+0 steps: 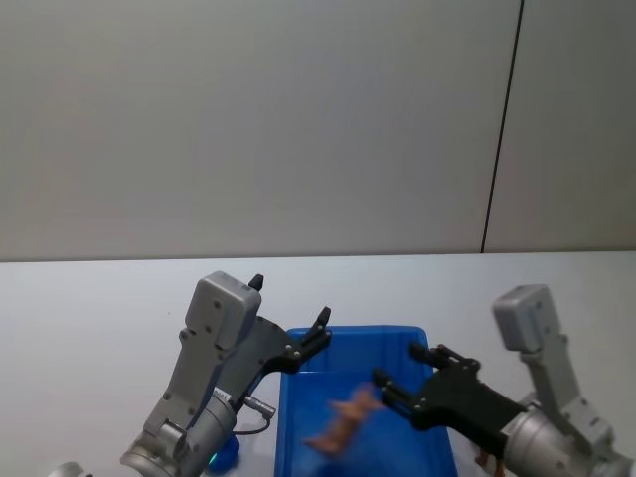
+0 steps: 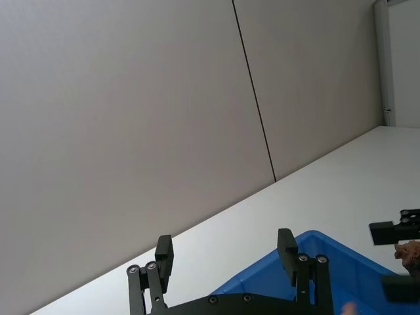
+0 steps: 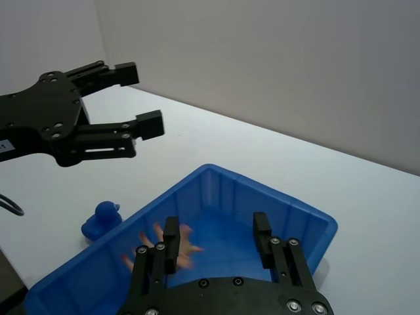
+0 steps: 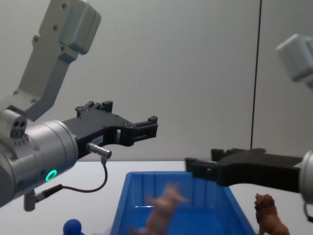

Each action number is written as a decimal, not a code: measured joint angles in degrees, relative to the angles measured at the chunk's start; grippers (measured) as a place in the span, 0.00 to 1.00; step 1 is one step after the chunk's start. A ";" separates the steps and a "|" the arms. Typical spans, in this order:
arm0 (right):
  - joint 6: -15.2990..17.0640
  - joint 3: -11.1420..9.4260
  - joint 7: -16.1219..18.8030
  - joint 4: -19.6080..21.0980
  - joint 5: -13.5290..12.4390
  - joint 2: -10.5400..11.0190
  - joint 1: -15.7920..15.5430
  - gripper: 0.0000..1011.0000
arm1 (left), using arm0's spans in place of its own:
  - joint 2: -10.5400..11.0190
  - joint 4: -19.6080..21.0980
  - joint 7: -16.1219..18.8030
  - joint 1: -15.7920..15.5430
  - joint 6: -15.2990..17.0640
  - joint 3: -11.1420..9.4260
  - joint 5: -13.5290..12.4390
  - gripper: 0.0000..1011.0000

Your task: Pick up the two dolls from the table and place them into the box.

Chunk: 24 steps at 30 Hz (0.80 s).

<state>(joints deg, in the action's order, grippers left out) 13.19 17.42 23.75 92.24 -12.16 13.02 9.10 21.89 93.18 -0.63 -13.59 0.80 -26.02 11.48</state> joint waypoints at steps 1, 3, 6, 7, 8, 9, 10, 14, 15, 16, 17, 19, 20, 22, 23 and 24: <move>0.25 0.37 0.44 -0.45 0.56 -0.42 0.42 0.65 | 0.00 0.00 0.00 0.00 0.00 0.00 0.00 0.99; 0.46 0.74 0.77 -0.94 1.07 -0.84 0.87 0.69 | 0.00 0.00 0.00 0.00 0.00 0.00 0.00 0.99; 0.69 1.25 1.14 -1.74 2.09 -1.45 1.62 0.80 | 0.00 0.00 0.00 0.00 0.00 0.00 0.00 0.99; 0.70 1.31 1.14 -1.84 2.25 -1.52 1.72 0.82 | 0.00 0.00 0.00 0.00 0.00 0.00 0.00 0.99; 0.70 1.37 1.13 -1.92 2.44 -1.58 1.80 0.86 | 0.00 0.00 0.00 0.00 0.00 0.00 0.00 0.99; 0.69 1.40 1.06 -1.97 2.59 -1.61 1.87 0.89 | 0.00 0.00 0.00 0.00 0.00 0.00 0.00 0.99; 0.60 1.44 0.79 -2.05 2.85 -1.65 1.95 0.89 | 0.00 0.00 0.00 0.00 0.00 0.00 0.00 0.99; 0.04 1.37 -0.39 -2.00 3.37 -1.51 1.94 0.99 | 0.00 0.00 0.00 0.00 0.00 0.00 0.00 0.99; -0.11 1.30 -0.70 -1.93 3.43 -1.42 1.88 0.99 | 0.00 0.00 0.00 0.00 0.00 0.00 0.00 0.99; -0.40 1.10 -1.30 -1.64 3.50 -1.09 1.66 0.99 | 0.00 0.00 0.00 0.00 0.00 0.00 0.00 0.99; -0.54 0.98 -1.60 -1.55 3.52 -0.93 1.52 0.99 | 0.00 0.00 0.00 0.00 0.00 0.00 0.00 0.99; -0.87 0.74 -2.36 -1.15 3.52 -0.57 1.21 0.99 | 0.00 0.00 0.00 0.00 0.00 0.00 0.00 0.99; -1.11 0.43 -3.00 -0.71 3.51 -0.10 0.77 0.99 | 0.00 0.00 0.00 0.00 0.00 0.00 0.00 0.99; -1.31 0.12 -3.62 -0.31 3.35 0.37 0.34 0.99 | 0.00 0.00 0.00 0.00 0.00 0.00 0.00 0.99; -1.46 -0.19 -4.35 0.04 3.08 0.83 -0.08 0.99 | 0.00 0.00 0.00 0.00 0.00 0.00 0.00 0.99; -1.50 -0.32 -4.54 0.22 2.97 1.03 -0.29 0.99 | 0.00 0.00 0.00 0.00 0.00 0.00 0.00 0.99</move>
<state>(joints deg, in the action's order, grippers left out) 11.69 17.10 19.22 92.46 -9.19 14.06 8.81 21.89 93.18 -0.62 -13.59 0.80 -26.02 11.48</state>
